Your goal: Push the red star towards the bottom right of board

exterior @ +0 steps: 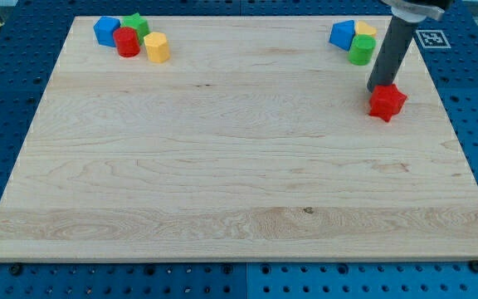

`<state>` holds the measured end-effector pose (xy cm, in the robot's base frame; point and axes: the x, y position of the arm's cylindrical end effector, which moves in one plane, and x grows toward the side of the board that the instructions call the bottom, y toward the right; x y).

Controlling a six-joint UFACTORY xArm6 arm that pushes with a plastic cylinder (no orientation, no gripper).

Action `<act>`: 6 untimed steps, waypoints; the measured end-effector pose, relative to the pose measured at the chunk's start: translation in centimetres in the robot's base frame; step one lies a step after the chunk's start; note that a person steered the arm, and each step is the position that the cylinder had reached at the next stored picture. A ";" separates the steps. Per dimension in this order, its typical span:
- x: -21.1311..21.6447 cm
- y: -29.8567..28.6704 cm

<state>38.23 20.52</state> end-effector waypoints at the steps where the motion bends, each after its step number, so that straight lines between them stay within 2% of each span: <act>1: 2.7 -0.1; 6: 14.9 -0.1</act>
<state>53.14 20.41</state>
